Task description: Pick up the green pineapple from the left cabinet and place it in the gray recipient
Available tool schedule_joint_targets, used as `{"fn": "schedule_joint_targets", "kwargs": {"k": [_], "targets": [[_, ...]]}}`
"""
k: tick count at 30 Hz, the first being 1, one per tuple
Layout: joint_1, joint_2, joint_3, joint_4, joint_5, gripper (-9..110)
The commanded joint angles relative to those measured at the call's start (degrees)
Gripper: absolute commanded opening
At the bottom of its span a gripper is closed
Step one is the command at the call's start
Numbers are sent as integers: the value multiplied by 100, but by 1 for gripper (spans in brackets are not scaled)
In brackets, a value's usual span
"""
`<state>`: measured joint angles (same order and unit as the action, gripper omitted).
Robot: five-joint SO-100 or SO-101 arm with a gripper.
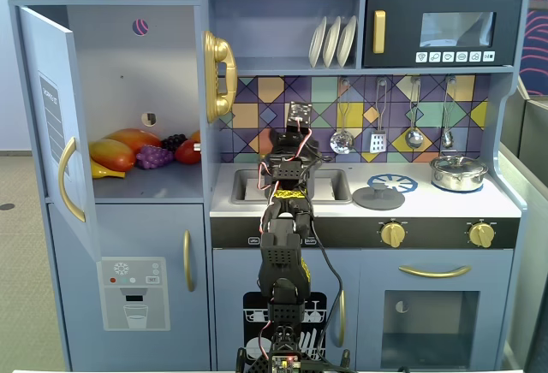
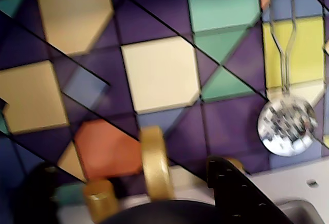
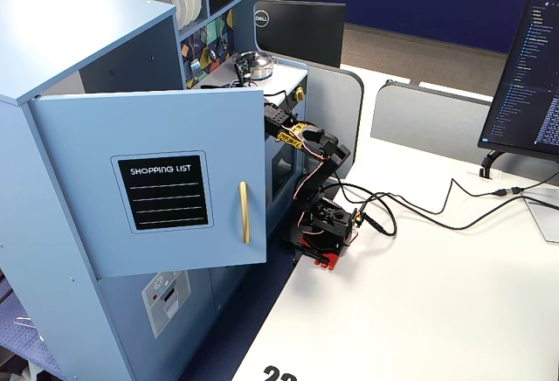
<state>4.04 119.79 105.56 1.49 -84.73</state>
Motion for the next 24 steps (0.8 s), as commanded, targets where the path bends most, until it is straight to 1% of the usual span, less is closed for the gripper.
{"fn": "schedule_joint_targets", "kwargs": {"k": [1,3,4,8,11,15,16,17,19,20,24], "targets": [[-35,571,-123,-299,-149,37],[-132,1187,70,-167,-185,34],[-167,1617,202,141,-176,33],[-360,3876,1107,2145,-158,28],[-396,5106,1635,3647,-167,21],[-123,5906,2505,5309,-580,11],[-97,6003,2725,5660,-501,11],[-97,6073,2988,5924,-176,12],[-62,6188,3691,6311,79,15],[-105,6214,4113,6319,44,14],[-62,6214,5739,5766,158,12]]}}
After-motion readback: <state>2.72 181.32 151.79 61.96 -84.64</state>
